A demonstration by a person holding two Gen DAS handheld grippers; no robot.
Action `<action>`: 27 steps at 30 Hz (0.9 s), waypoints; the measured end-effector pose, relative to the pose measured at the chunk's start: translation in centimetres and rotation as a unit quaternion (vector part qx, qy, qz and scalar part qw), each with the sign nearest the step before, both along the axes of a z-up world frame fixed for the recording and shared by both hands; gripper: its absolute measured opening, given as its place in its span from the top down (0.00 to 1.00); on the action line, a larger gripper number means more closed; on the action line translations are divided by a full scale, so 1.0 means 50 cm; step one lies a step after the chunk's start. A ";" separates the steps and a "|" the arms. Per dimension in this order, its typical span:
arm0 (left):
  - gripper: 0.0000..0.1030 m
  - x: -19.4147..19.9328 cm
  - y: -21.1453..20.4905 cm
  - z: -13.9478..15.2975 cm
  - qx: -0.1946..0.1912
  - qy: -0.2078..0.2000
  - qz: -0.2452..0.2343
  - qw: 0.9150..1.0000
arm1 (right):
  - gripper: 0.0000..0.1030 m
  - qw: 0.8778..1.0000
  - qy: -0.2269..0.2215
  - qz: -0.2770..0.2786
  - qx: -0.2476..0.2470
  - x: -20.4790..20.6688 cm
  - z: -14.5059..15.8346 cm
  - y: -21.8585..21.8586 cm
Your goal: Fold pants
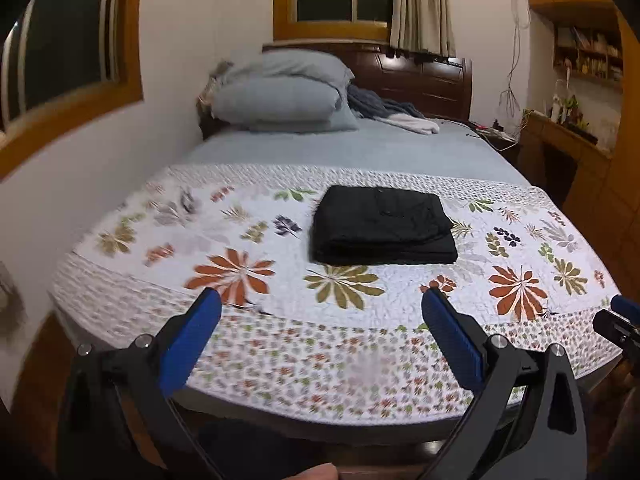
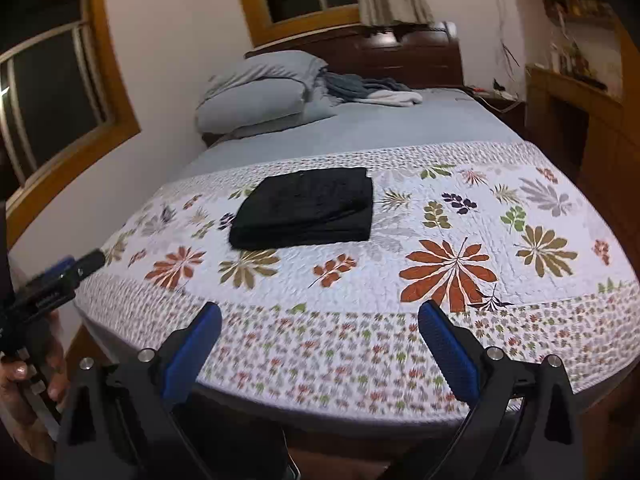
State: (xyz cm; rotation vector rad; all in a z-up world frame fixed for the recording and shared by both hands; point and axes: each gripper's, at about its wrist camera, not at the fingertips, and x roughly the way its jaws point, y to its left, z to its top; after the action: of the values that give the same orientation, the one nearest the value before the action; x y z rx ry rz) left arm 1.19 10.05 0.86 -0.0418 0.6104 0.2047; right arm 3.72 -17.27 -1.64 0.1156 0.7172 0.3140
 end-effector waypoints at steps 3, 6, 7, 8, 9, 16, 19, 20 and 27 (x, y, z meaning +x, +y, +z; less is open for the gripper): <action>0.03 -0.049 -0.011 0.035 -0.009 -0.015 -0.004 1.000 | 0.04 1.000 -0.018 0.009 -0.001 -0.047 0.042 0.014; 0.03 -0.083 -0.020 0.056 -0.013 -0.020 -0.004 1.000 | 0.04 0.999 -0.040 0.011 -0.015 -0.086 0.073 0.028; 0.03 -0.096 -0.021 0.062 -0.022 -0.023 -0.005 0.999 | 0.04 0.999 -0.044 0.016 -0.018 -0.097 0.082 0.034; 0.03 -0.102 -0.023 0.064 -0.025 -0.023 -0.005 0.999 | 0.04 0.999 -0.045 0.021 -0.019 -0.105 0.088 0.038; 0.03 -0.109 -0.026 0.066 -0.028 -0.023 -0.008 0.999 | 0.04 0.998 -0.048 0.024 -0.020 -0.113 0.094 0.043; 0.03 -0.134 -0.027 0.072 -0.042 -0.025 -0.009 0.999 | 0.04 0.997 -0.063 0.025 -0.020 -0.139 0.114 0.049; 0.03 -0.136 -0.026 0.070 -0.038 -0.022 -0.009 0.999 | 0.04 0.997 -0.065 0.028 -0.022 -0.139 0.114 0.054; 0.03 -0.136 -0.026 0.070 -0.038 -0.023 -0.010 0.999 | 0.04 0.997 -0.066 0.030 -0.020 -0.139 0.113 0.055; 0.03 -0.125 -0.018 0.065 -0.031 -0.025 -0.001 0.999 | 0.04 0.997 -0.054 0.042 -0.021 -0.115 0.097 0.077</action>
State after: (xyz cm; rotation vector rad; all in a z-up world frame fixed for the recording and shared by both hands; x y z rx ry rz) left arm -5.07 9.14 4.12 -0.1061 0.5663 0.1826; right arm -2.05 -13.41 3.21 0.0291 0.6216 0.3817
